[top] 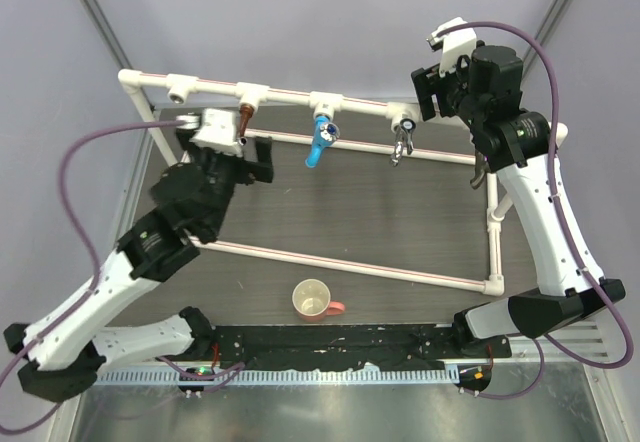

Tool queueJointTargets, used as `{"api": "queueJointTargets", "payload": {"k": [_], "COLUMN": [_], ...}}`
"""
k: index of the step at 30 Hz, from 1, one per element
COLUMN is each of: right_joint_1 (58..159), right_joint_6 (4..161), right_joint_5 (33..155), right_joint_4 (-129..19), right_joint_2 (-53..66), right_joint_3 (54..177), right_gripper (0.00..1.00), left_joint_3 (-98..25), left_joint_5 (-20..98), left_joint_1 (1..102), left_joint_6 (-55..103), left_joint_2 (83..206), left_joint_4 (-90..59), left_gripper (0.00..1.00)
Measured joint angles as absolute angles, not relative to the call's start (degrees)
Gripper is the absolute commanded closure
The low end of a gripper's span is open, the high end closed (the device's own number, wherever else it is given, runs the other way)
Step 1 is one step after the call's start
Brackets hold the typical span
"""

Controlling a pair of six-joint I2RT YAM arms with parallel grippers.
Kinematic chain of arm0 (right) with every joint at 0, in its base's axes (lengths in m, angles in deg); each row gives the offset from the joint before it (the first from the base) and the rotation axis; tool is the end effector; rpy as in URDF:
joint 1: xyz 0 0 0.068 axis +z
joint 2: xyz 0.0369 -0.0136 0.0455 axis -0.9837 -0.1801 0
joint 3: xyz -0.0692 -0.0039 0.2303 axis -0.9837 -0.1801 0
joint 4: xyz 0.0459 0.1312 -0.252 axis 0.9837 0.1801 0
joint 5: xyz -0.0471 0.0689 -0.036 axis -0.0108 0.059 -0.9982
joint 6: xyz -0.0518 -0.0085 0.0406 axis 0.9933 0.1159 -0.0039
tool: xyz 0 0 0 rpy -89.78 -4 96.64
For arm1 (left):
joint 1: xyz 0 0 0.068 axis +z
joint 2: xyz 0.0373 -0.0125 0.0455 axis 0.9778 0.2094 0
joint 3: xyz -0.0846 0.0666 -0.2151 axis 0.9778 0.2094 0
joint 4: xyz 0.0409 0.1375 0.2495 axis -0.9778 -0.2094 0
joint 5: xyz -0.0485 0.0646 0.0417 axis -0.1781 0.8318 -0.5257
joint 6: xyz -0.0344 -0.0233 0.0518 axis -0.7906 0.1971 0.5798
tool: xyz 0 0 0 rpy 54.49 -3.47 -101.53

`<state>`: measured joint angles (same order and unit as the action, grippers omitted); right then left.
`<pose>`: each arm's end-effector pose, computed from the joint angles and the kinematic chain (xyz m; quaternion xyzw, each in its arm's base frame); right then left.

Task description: Install the water faucets

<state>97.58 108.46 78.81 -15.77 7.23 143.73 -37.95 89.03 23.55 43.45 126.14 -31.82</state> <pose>0.3172 0.0955 0.4664 -0.2171 0.7716 -0.0578 0.5951 0.1764 -0.1857 0.4443 0.1138 0.6899 -0.0372 0.7139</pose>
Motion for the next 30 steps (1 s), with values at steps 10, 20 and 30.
{"api": "queueJointTargets", "payload": {"k": [10,20,30], "right_joint_1": [97.69,97.69,97.89], "right_joint_6": [108.35,108.37,108.35], "right_joint_5": [78.90,78.90,79.14], "right_joint_4": [-15.81,-15.83,-15.96], "right_joint_2": [7.21,7.23,7.19], "right_joint_3": [143.73,143.73,143.71], "right_gripper": [0.18,0.17,0.17], "left_joint_3": [-27.24,-11.20,-9.72], "left_joint_5": [76.81,52.86,44.79], "left_joint_1": [47.46,65.86,66.19], "left_joint_6": [0.43,-42.43,-57.90], "left_joint_2": [112.56,116.17,116.69], "left_joint_4": [-28.56,-19.93,-11.56], "left_gripper": [0.00,0.00,0.01]}}
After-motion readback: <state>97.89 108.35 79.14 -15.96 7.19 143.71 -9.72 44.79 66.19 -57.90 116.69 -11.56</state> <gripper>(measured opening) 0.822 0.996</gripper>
